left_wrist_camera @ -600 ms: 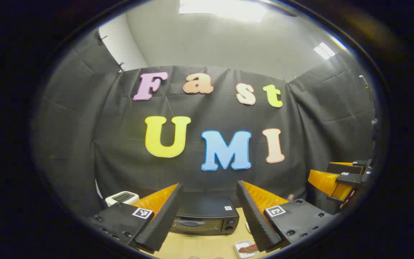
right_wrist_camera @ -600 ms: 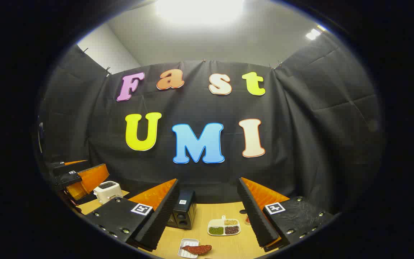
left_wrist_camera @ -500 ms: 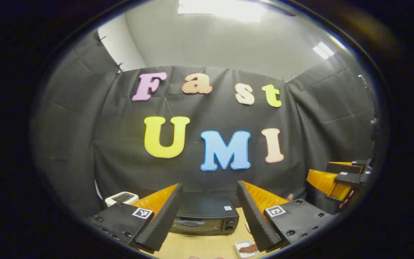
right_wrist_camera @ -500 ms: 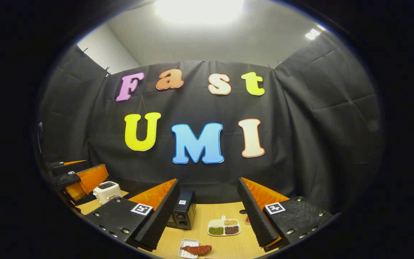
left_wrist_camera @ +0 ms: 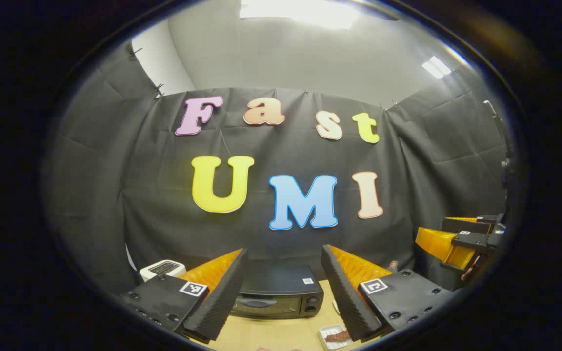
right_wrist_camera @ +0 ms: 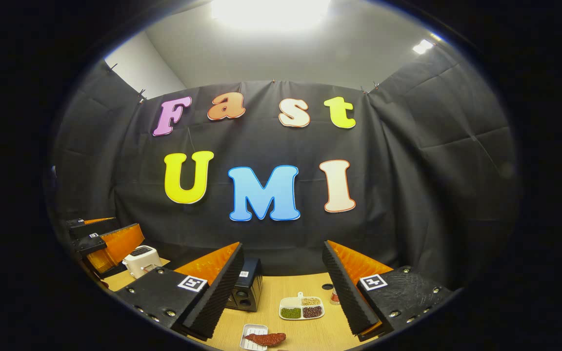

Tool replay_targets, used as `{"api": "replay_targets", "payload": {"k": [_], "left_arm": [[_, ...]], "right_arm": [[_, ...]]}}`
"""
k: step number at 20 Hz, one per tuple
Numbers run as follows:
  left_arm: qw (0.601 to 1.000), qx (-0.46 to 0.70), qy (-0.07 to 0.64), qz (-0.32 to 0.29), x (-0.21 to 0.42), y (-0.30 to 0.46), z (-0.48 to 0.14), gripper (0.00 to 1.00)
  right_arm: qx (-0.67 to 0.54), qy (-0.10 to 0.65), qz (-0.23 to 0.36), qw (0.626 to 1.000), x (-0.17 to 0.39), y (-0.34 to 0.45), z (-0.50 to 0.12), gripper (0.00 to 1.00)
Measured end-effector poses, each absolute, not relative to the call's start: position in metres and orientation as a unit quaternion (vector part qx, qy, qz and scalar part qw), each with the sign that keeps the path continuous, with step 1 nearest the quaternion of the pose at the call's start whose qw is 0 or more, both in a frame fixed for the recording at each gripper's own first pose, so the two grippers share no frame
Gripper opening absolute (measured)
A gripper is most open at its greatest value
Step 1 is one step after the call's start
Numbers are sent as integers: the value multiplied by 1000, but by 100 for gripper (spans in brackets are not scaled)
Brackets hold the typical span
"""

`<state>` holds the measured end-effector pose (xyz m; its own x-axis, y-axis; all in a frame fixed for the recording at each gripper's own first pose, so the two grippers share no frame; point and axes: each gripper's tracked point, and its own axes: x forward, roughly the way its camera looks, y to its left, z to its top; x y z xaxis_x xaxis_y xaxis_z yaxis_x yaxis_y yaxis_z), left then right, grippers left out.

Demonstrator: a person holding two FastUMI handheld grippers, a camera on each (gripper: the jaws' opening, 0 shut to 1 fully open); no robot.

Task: Open the electric oven with the left hand, put the food in, and close the electric oven.

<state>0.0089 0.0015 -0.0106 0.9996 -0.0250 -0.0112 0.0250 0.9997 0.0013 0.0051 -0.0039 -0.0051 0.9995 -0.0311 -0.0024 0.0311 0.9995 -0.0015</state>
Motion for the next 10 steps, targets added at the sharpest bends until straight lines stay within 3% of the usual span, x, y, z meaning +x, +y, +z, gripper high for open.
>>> {"api": "replay_targets", "payload": {"k": [10], "left_arm": [[997, -28, 70, -6, 52, 26, -84, 98]], "right_arm": [[-16, 14, -24, 999, 11, -11, -16, 98]]}}
